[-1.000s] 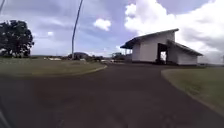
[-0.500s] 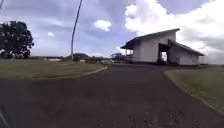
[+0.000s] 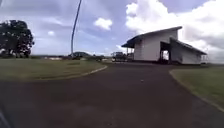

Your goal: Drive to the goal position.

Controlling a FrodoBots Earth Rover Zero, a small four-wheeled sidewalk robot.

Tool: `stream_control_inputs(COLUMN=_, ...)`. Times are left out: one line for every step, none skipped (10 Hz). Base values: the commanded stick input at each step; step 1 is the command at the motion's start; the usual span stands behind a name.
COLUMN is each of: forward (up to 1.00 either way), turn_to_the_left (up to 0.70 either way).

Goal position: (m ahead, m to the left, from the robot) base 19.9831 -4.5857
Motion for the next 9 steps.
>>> stream_control_inputs(forward=0.70, turn_to_the_left=0.00)
stream_control_inputs(forward=0.70, turn_to_the_left=0.00)
stream_control_inputs(forward=0.70, turn_to_the_left=0.00)
stream_control_inputs(forward=0.70, turn_to_the_left=0.00)
stream_control_inputs(forward=0.70, turn_to_the_left=0.00)
stream_control_inputs(forward=0.70, turn_to_the_left=0.00)
stream_control_inputs(forward=0.70, turn_to_the_left=0.00)
stream_control_inputs(forward=0.70, turn_to_the_left=0.00)
stream_control_inputs(forward=0.70, turn_to_the_left=0.00)
